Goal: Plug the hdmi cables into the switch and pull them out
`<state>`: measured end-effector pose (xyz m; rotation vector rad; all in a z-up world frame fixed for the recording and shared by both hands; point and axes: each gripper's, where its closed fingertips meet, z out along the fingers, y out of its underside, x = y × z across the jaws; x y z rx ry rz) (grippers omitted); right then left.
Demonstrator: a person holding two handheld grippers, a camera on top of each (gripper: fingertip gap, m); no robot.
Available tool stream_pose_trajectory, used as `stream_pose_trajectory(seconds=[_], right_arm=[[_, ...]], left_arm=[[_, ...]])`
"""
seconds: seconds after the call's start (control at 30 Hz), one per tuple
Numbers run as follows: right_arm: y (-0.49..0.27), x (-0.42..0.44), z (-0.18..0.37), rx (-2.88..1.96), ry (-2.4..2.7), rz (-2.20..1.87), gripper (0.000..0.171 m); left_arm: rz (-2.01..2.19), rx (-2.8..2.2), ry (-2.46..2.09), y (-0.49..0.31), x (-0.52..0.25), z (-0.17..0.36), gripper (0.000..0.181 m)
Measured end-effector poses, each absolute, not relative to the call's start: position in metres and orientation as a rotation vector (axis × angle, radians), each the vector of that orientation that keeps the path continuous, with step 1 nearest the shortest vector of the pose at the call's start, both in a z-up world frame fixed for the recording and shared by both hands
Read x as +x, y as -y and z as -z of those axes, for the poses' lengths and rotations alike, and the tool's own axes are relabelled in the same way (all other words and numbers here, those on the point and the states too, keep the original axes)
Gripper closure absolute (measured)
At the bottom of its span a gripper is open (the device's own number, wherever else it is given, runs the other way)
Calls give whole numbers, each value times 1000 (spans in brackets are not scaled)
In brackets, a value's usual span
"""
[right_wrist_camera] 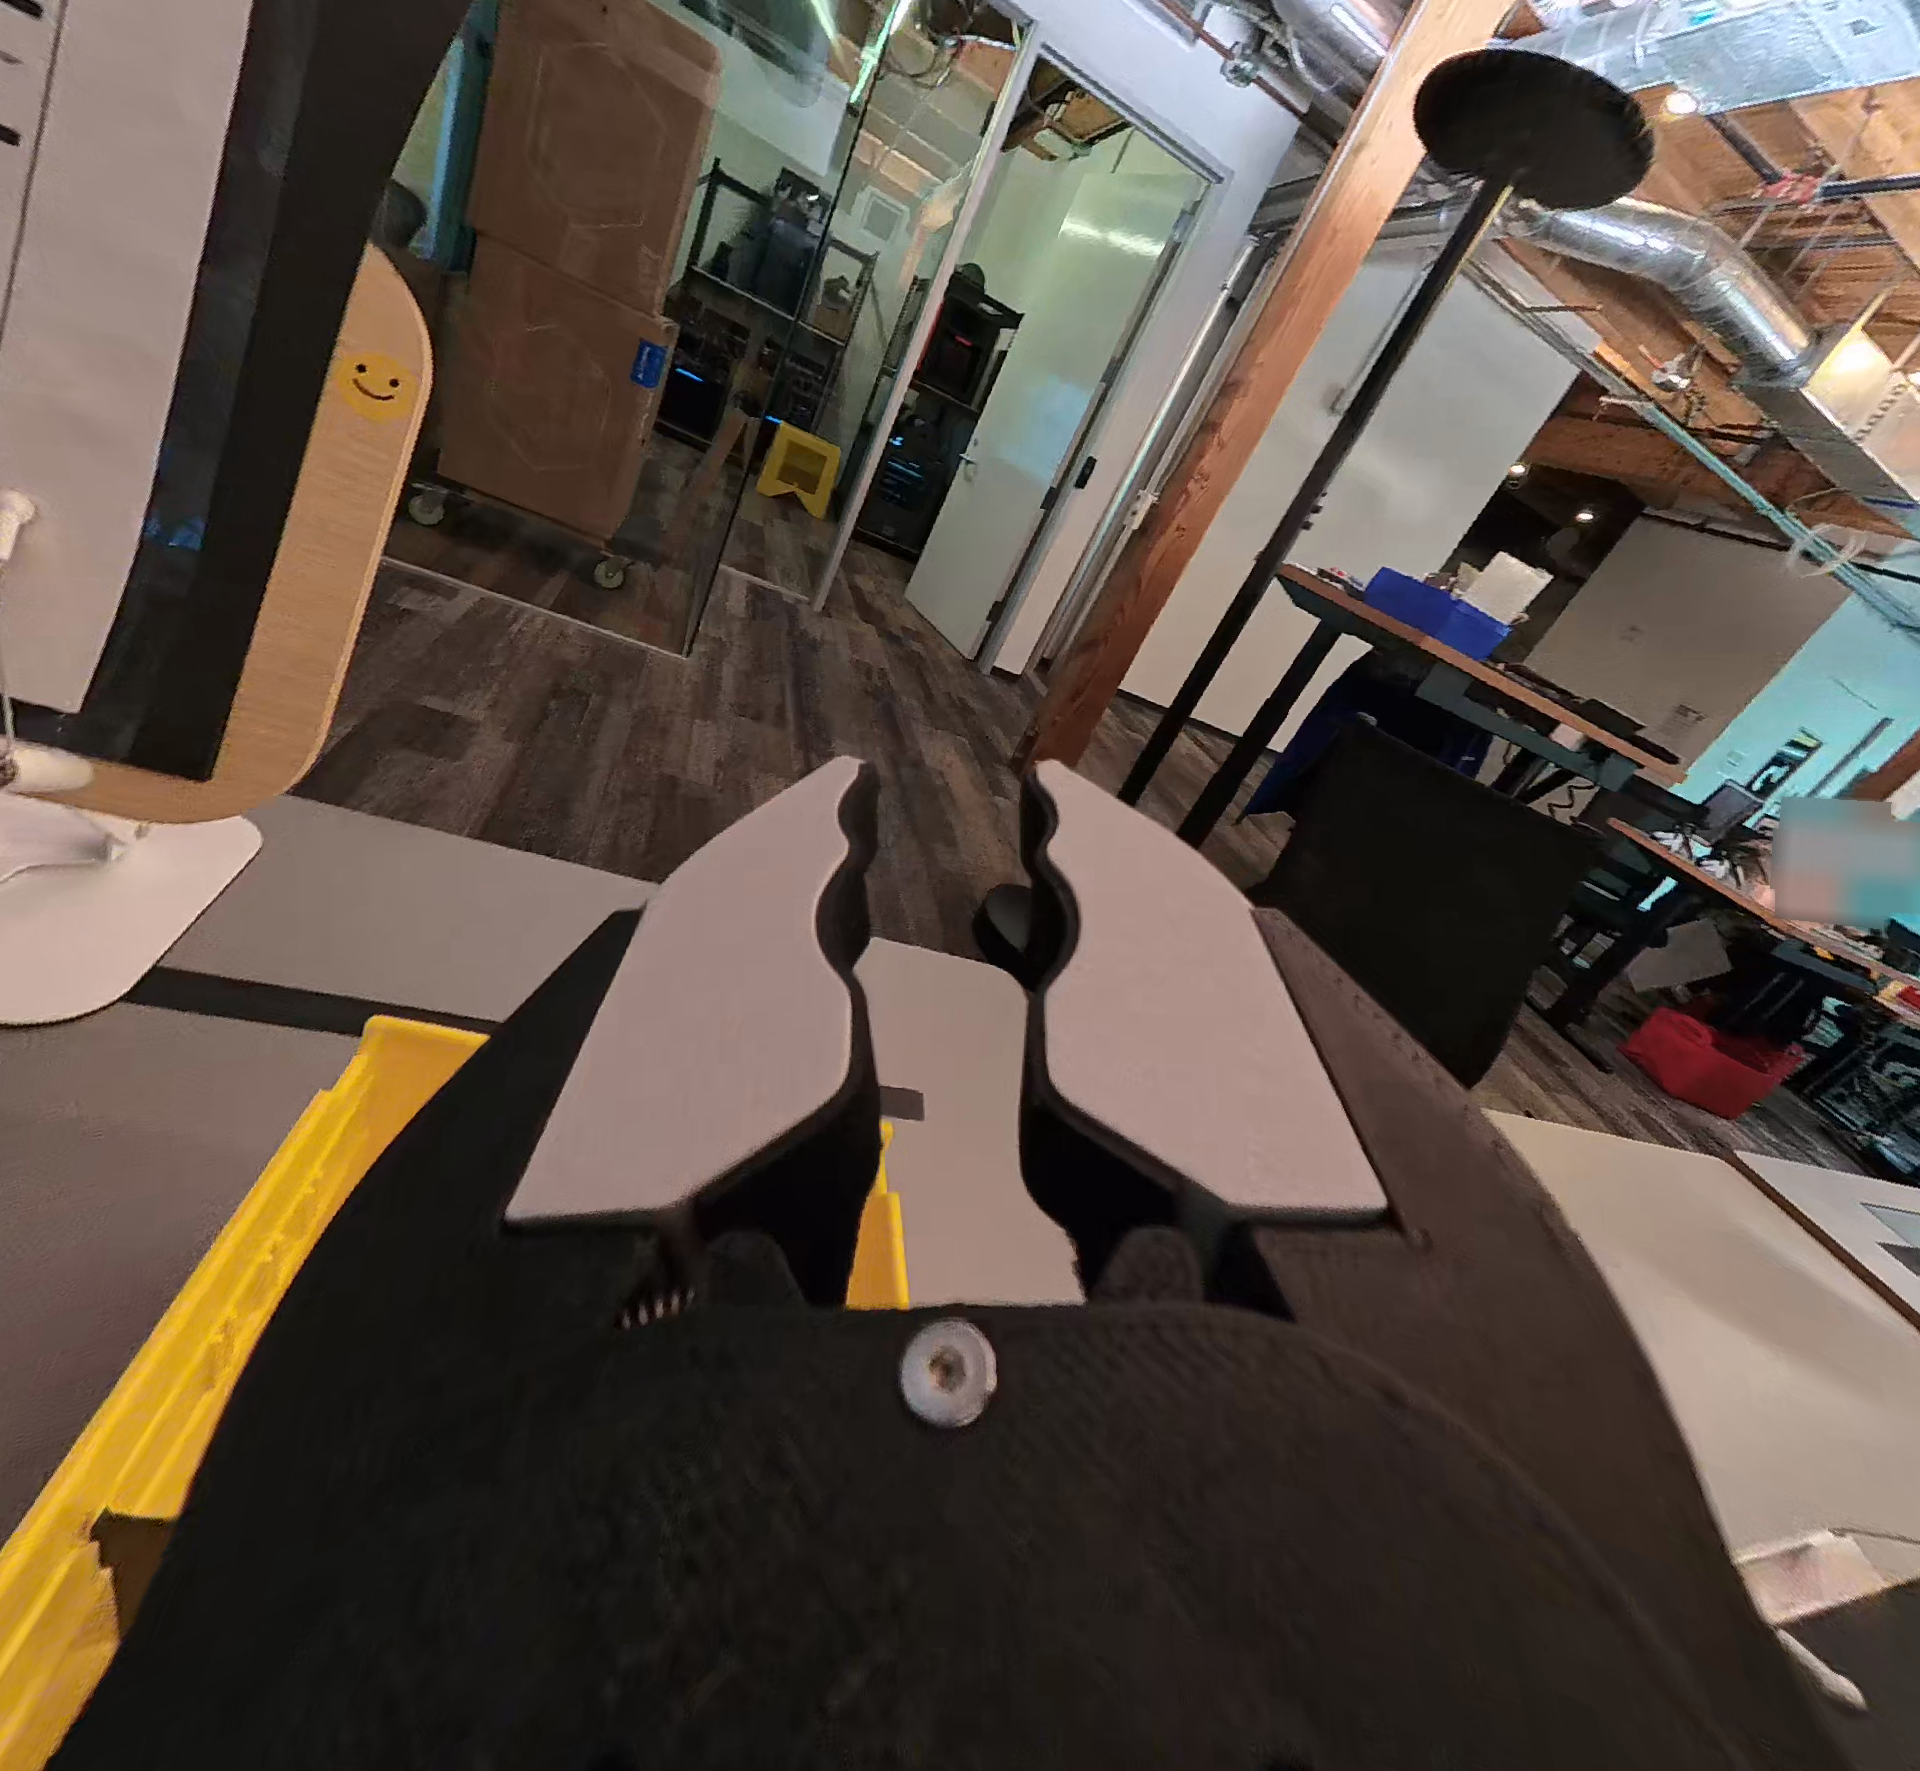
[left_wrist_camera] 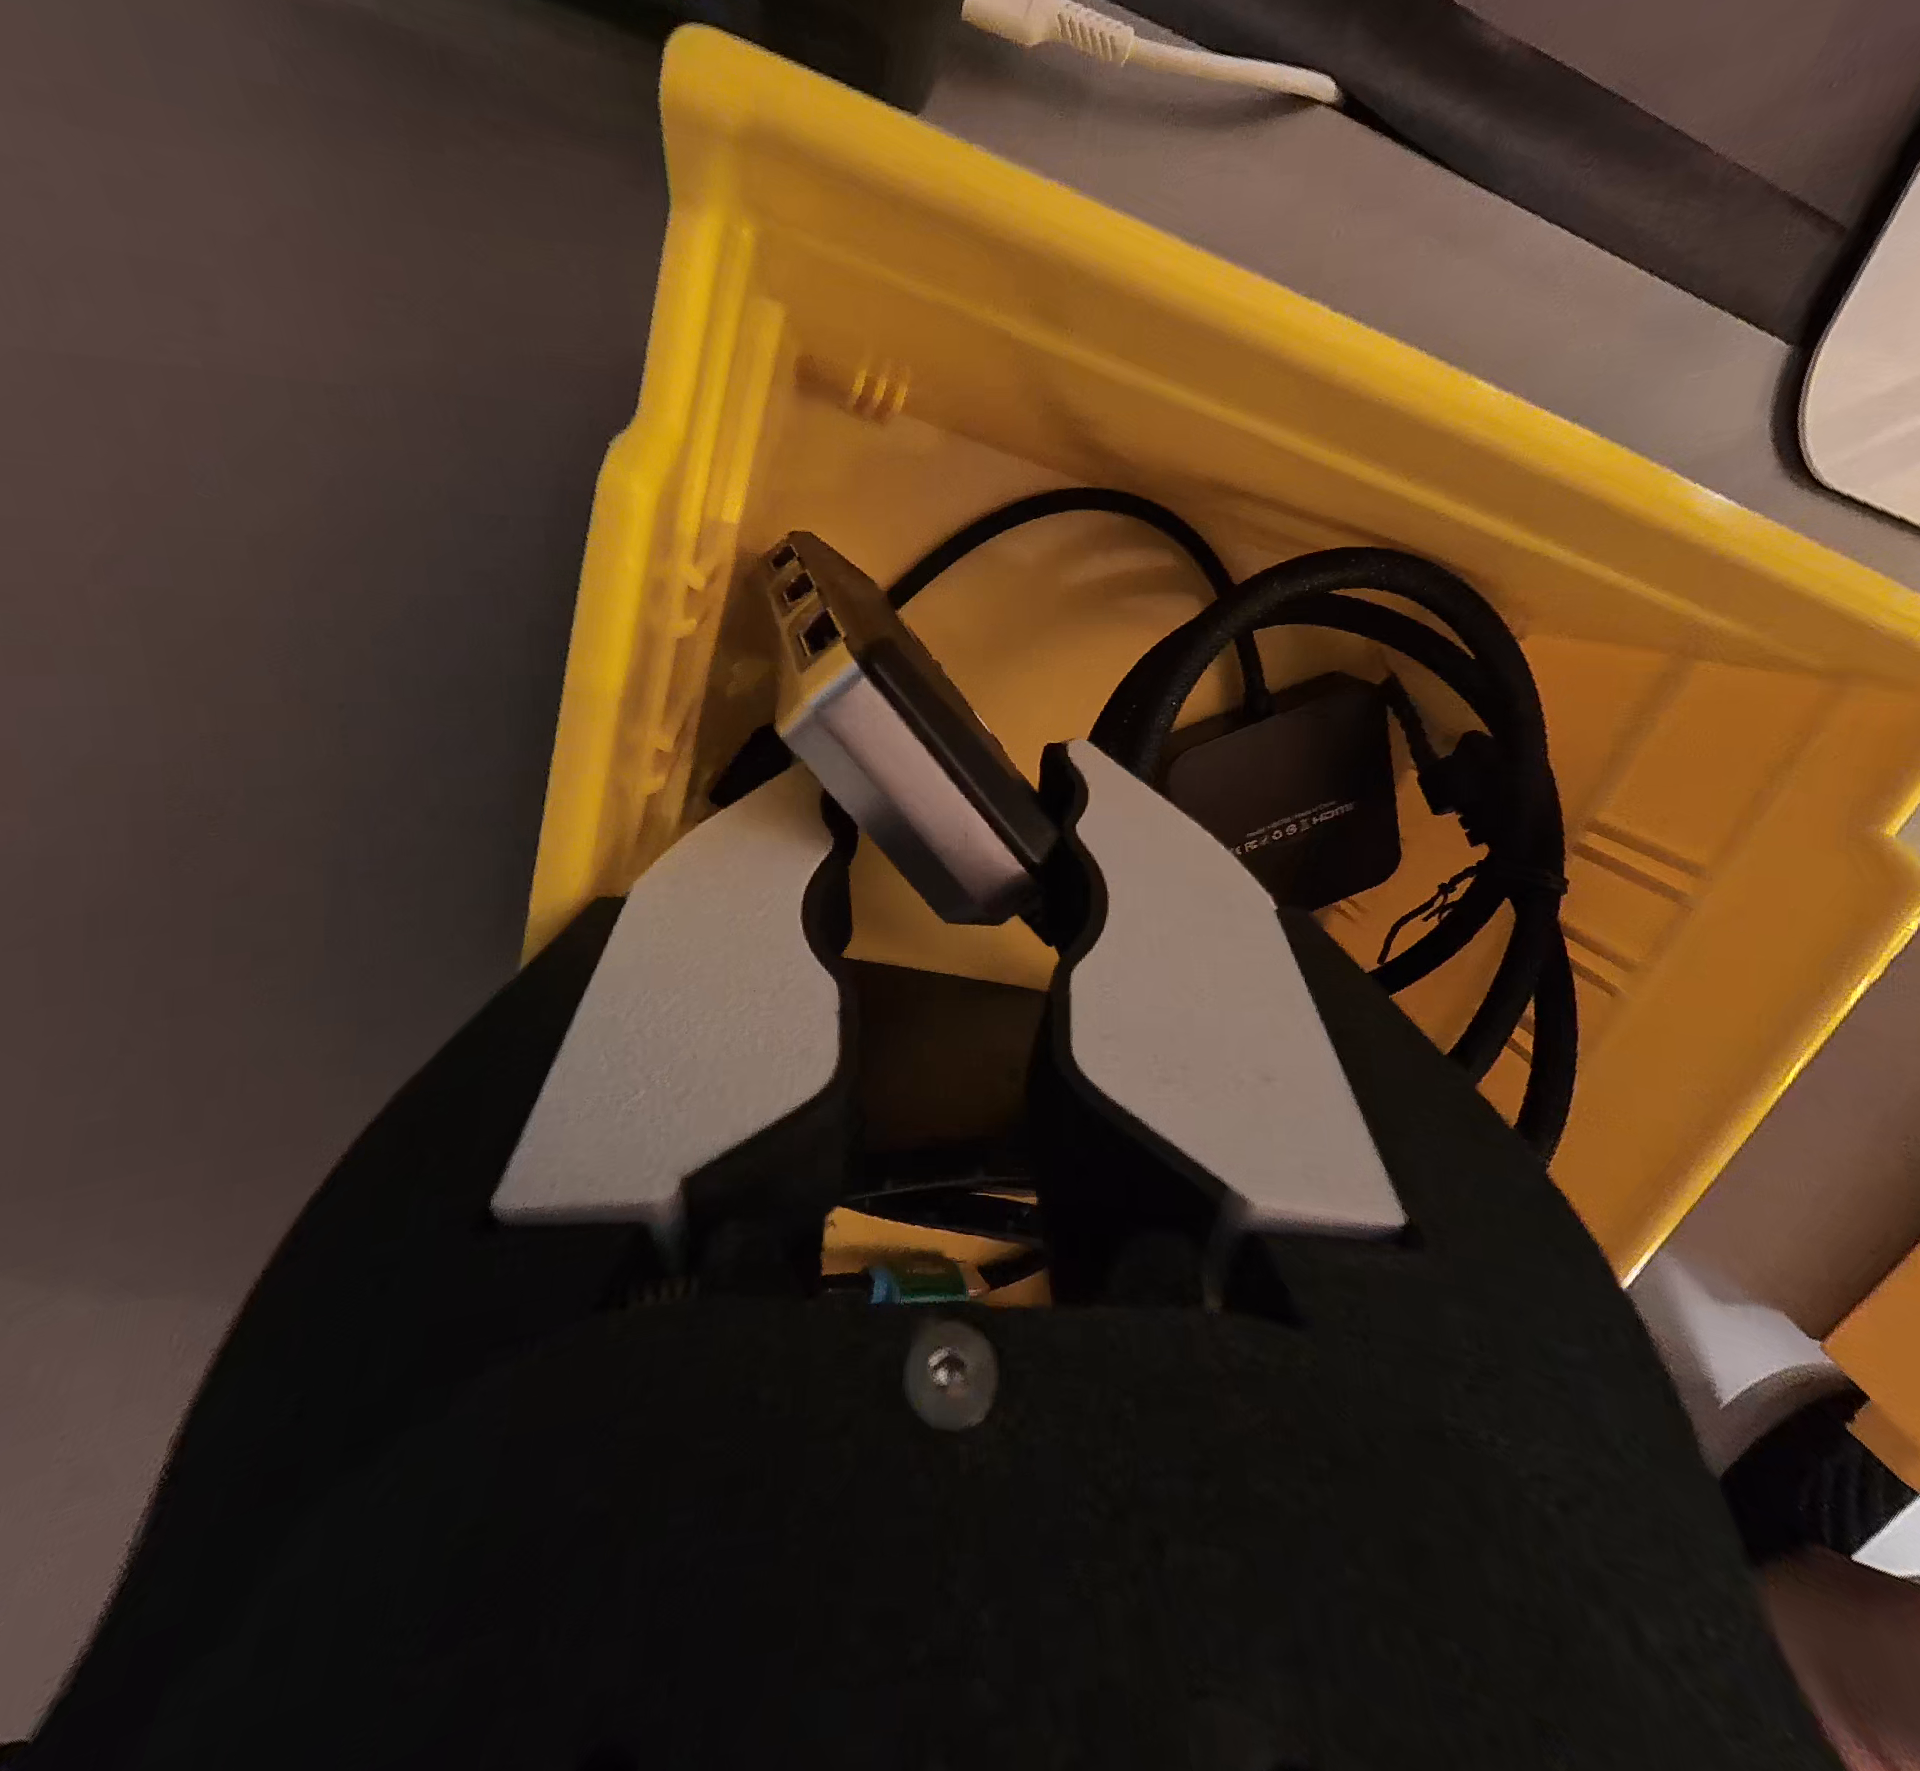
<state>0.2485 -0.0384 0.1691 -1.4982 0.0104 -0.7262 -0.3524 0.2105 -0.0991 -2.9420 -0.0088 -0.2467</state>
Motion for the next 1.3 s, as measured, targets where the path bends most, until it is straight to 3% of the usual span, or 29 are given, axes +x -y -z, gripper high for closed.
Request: stream_pose_trajectory(seconds=[0.2, 0.87, 1.3], right_arm=[[26, 239, -159, -1542, 44, 701, 145], [32, 248, -163, -1516, 33, 633, 145], [34, 255, -164, -1505, 19, 589, 144]], left_arm=[[194, -2862, -80, -213, -349, 86, 150], [-158, -2297, -605, -234, -320, -44, 151], [-83, -1904, -761, -216, -286, -132, 155]])
